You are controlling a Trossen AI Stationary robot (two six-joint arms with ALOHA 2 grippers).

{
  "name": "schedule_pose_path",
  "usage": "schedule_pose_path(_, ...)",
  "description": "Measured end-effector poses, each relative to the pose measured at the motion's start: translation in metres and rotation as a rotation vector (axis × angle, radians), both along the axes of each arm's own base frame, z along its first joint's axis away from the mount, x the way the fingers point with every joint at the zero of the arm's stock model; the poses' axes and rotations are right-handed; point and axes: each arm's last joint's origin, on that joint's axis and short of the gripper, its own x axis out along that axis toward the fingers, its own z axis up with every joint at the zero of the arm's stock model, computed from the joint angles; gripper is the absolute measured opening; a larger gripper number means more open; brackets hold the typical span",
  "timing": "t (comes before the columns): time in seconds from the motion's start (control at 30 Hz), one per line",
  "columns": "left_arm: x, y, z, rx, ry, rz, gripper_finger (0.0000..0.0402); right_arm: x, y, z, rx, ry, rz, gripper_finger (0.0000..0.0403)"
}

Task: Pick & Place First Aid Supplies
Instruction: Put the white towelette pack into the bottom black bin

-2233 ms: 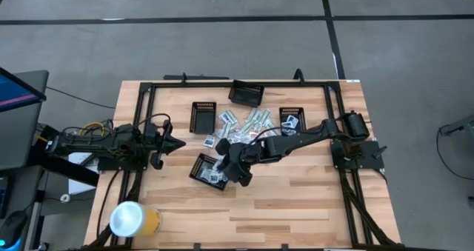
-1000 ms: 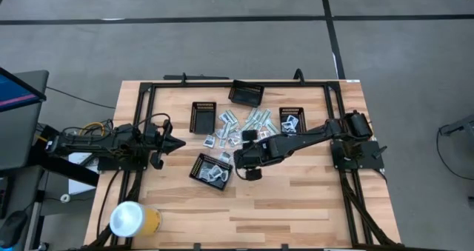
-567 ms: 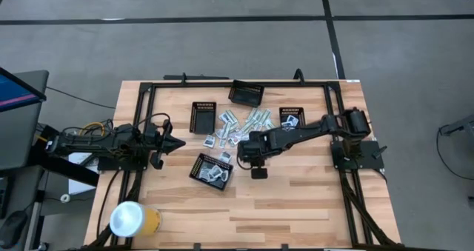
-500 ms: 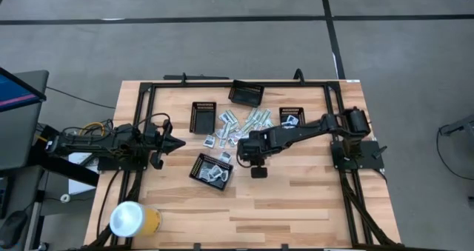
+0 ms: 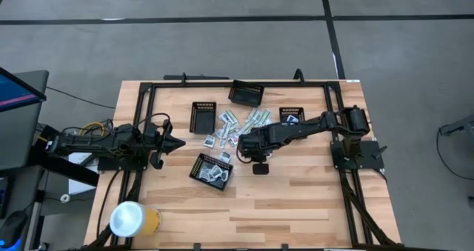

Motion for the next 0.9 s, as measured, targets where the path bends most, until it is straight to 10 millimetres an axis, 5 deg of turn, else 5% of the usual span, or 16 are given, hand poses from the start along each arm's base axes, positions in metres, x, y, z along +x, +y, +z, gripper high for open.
schedule_pose_path(0.7,0.0,0.0,0.0,0.0,0.0,0.0,0.0008,-0.002,-0.011,-0.002,-0.015,0.033,0.021,0.0065)
schedule_pose_path(0.9,0.0,0.0,0.0,0.0,-0.001,0.001,0.0008,0.002,-0.013,-0.019,0.011,0.056,0.024,0.0065)
